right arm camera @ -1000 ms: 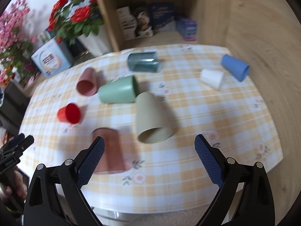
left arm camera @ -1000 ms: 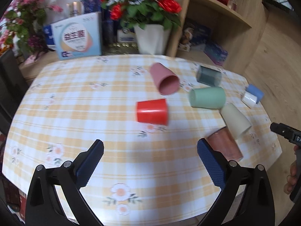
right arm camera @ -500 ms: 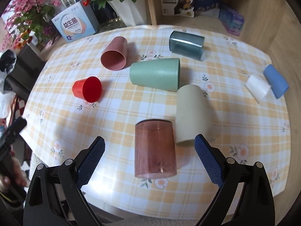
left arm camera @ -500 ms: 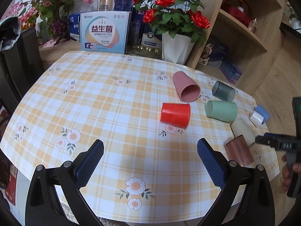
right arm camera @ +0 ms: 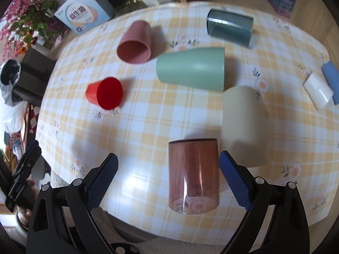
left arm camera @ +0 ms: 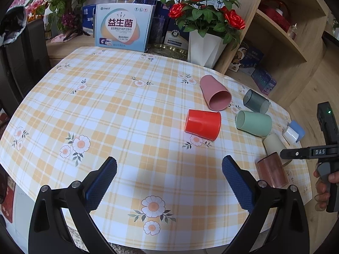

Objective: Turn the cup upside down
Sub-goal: 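Move the right gripper to the standing brown cup, then close the right gripper around the brown cup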

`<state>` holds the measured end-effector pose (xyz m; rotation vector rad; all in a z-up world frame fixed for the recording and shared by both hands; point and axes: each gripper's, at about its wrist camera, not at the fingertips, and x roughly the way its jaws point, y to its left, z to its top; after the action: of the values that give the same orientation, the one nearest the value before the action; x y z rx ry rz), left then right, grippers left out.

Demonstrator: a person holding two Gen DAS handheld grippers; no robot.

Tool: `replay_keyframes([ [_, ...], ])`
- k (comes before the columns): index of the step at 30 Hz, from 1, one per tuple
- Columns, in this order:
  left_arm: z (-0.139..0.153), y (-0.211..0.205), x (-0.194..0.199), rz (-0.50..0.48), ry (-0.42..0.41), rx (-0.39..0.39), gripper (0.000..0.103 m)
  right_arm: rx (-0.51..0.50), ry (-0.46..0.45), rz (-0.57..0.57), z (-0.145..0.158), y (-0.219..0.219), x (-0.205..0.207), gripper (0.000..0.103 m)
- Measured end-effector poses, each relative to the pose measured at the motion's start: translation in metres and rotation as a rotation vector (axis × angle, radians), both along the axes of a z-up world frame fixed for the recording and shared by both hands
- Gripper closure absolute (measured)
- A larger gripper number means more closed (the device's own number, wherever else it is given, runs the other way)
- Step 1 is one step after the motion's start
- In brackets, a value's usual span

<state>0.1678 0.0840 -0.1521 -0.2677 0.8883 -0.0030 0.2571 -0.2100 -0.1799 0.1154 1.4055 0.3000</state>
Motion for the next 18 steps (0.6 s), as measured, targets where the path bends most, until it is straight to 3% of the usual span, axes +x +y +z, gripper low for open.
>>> replay_keyframes([
  [5, -0.002, 0.001, 0.001, 0.005, 0.011, -0.007, 0.006, -0.05, 0.041, 0.012, -0.016, 0.003, 0.003, 0.013],
  [6, -0.002, 0.001, 0.001, 0.004, 0.009, -0.007, 0.006, -0.057, 0.049, 0.012, -0.018, 0.003, 0.004, 0.025],
  [7, -0.002, 0.001, 0.0, 0.003, 0.009, -0.006, 0.006, -0.075, 0.054, 0.009, -0.022, 0.003, 0.006, 0.028],
  [18, -0.004, -0.003, 0.002, -0.007, 0.023, -0.014, 0.006, -0.115, 0.113, 0.044, -0.038, 0.019, 0.017, 0.028],
])
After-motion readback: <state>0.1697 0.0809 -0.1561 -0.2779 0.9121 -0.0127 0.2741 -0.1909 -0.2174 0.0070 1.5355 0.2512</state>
